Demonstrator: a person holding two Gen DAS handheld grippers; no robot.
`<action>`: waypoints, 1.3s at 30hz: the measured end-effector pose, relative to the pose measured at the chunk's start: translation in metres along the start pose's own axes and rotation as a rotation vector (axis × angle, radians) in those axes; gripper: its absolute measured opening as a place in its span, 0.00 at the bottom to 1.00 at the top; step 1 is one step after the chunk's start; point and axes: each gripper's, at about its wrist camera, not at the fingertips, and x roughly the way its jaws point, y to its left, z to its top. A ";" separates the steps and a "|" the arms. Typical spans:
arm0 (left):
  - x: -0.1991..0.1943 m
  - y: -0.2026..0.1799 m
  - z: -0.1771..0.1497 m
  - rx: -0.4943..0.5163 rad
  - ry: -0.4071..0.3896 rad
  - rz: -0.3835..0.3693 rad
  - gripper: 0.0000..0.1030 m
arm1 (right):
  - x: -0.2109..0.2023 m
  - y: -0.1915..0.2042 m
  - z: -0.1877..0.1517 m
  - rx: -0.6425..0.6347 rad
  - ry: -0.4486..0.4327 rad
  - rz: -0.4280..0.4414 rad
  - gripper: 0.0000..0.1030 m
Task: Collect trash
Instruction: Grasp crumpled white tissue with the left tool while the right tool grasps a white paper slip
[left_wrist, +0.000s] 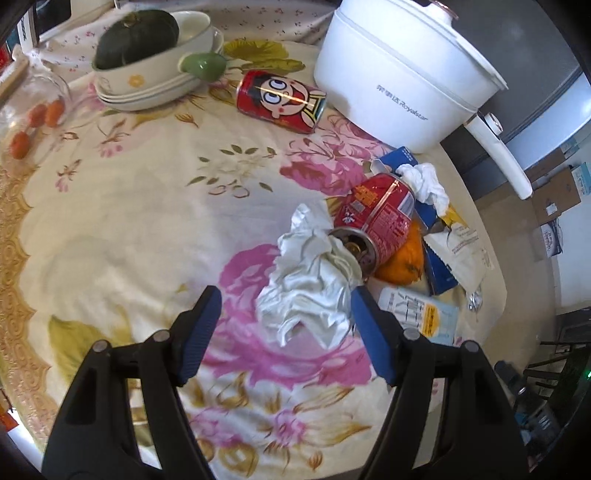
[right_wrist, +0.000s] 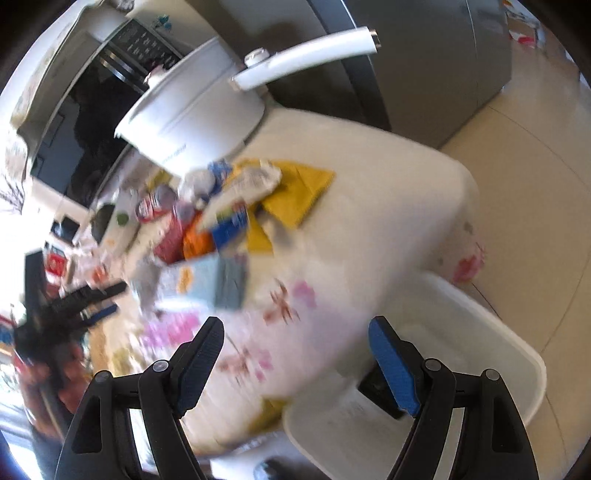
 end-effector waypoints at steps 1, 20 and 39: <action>0.003 0.002 0.000 -0.011 -0.004 -0.008 0.71 | 0.003 0.001 0.008 0.012 -0.002 0.012 0.80; -0.014 0.025 0.013 -0.101 -0.072 -0.149 0.71 | 0.072 0.026 0.078 0.200 0.055 0.126 0.62; 0.019 -0.005 0.008 0.019 0.011 -0.044 0.29 | 0.076 0.042 0.074 0.185 0.067 0.234 0.11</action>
